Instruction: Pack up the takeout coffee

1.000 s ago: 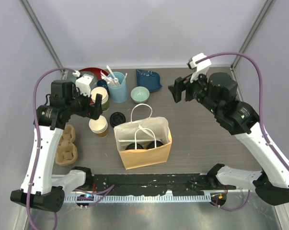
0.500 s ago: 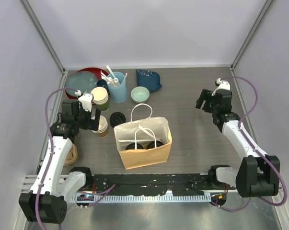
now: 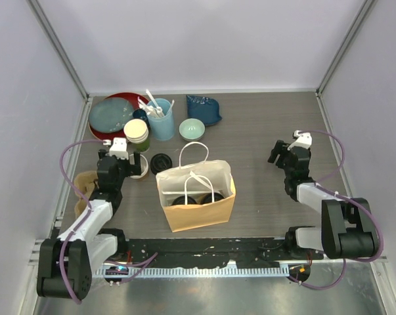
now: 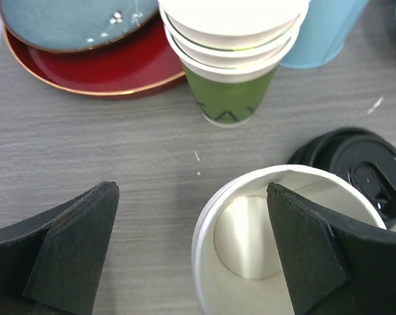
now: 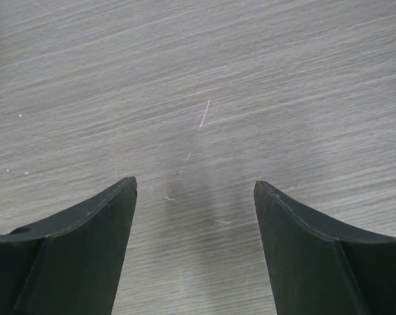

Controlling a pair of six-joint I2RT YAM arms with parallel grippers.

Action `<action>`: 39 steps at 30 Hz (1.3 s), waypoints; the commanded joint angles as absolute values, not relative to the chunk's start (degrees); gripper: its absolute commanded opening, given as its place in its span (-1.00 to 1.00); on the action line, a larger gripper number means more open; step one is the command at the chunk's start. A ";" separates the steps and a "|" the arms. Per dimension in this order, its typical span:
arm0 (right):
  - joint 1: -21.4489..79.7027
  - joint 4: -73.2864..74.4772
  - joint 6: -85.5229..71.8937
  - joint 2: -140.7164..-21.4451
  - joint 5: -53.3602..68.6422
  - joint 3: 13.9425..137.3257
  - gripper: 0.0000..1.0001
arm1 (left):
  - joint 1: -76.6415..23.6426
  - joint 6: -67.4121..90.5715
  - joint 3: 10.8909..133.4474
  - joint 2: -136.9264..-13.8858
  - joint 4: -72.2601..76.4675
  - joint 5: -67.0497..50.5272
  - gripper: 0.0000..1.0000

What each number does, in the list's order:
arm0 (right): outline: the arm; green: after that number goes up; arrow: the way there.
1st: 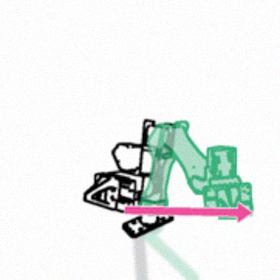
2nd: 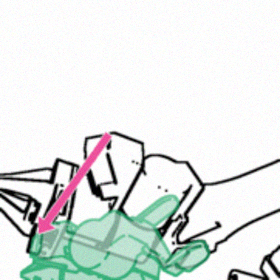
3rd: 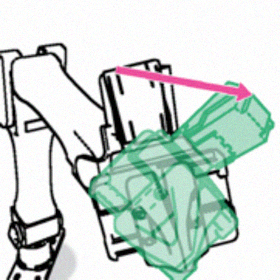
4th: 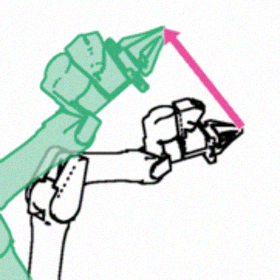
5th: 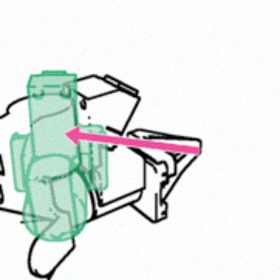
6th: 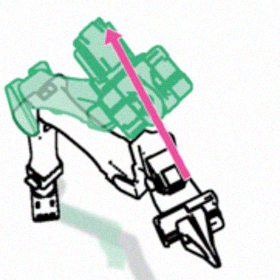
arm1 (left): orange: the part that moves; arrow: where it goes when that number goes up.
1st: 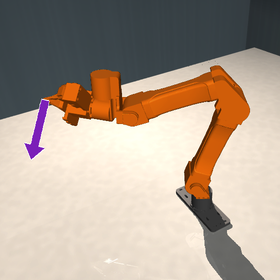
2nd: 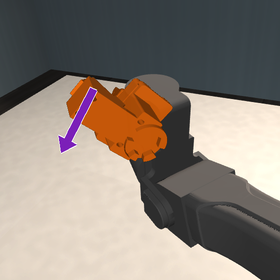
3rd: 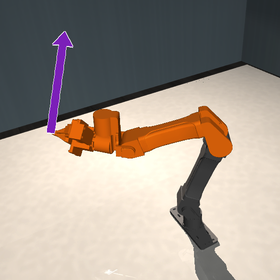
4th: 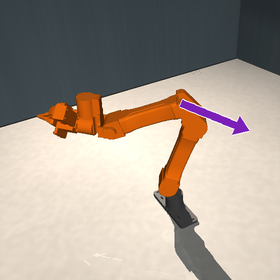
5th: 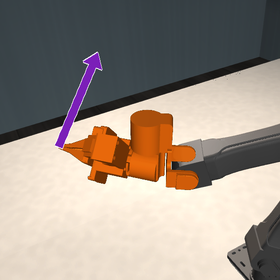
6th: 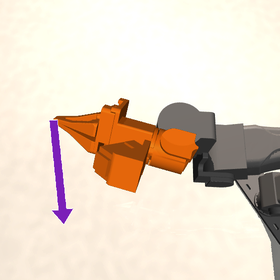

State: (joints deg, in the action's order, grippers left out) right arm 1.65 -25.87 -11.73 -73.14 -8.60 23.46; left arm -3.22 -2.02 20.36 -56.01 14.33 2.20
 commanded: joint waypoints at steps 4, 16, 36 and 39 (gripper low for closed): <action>1.41 -55.34 -9.85 -72.95 -13.45 11.17 0.55 | -2.81 -0.26 13.36 -58.79 41.74 3.00 1.00; 1.49 -53.53 -7.12 -74.62 -8.44 13.18 0.55 | -2.81 0.53 11.17 -60.99 44.64 0.26 1.00; 1.14 -75.77 -1.76 -88.33 -6.77 9.40 0.59 | -0.44 1.85 6.94 -64.69 55.72 -1.93 1.00; 1.14 -73.38 -2.63 -88.15 -9.31 10.63 0.63 | -0.35 1.67 6.94 -64.60 55.55 -1.93 1.00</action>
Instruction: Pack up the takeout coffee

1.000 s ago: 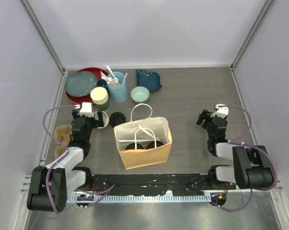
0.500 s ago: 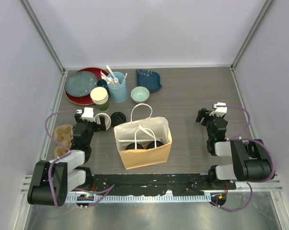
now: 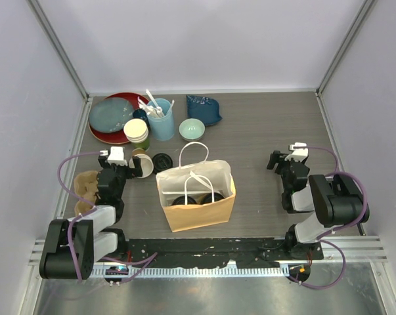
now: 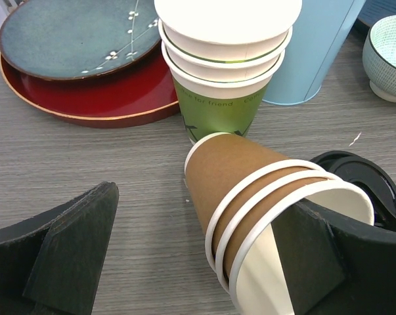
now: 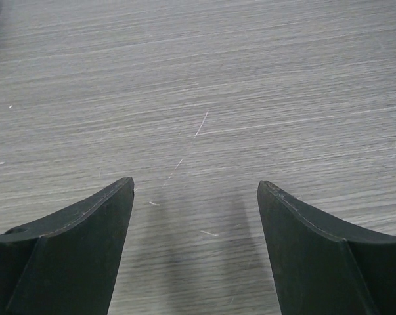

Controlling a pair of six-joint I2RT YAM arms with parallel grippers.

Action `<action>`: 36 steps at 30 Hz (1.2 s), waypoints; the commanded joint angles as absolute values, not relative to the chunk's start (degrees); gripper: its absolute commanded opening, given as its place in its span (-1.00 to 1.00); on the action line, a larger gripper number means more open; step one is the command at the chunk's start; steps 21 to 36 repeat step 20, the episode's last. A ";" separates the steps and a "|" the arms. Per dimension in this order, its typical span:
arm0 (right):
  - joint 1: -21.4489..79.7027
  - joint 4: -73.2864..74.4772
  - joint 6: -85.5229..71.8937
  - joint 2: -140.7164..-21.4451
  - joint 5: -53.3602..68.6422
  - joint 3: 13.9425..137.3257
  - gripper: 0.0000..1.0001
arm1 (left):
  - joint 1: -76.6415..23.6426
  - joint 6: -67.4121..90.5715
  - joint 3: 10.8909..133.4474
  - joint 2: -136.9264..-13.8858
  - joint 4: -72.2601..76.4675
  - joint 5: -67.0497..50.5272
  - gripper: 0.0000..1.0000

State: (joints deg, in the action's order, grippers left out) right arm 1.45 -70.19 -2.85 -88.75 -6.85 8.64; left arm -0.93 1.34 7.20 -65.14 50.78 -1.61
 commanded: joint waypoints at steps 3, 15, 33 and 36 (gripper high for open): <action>1.23 -67.52 -3.60 -88.15 -12.38 13.35 0.78 | -0.26 1.67 7.03 -64.51 55.28 -1.76 1.00; 1.23 -67.06 -3.34 -88.24 -12.22 14.06 0.82 | -0.26 1.93 7.47 -64.77 54.76 -2.02 1.00; 1.23 -67.15 -3.34 -88.16 -12.22 14.06 0.82 | 1.49 2.11 7.56 -64.86 54.58 -2.28 0.99; 1.23 -67.15 -3.34 -88.16 -12.22 14.06 0.82 | 1.49 2.11 7.56 -64.86 54.58 -2.28 0.99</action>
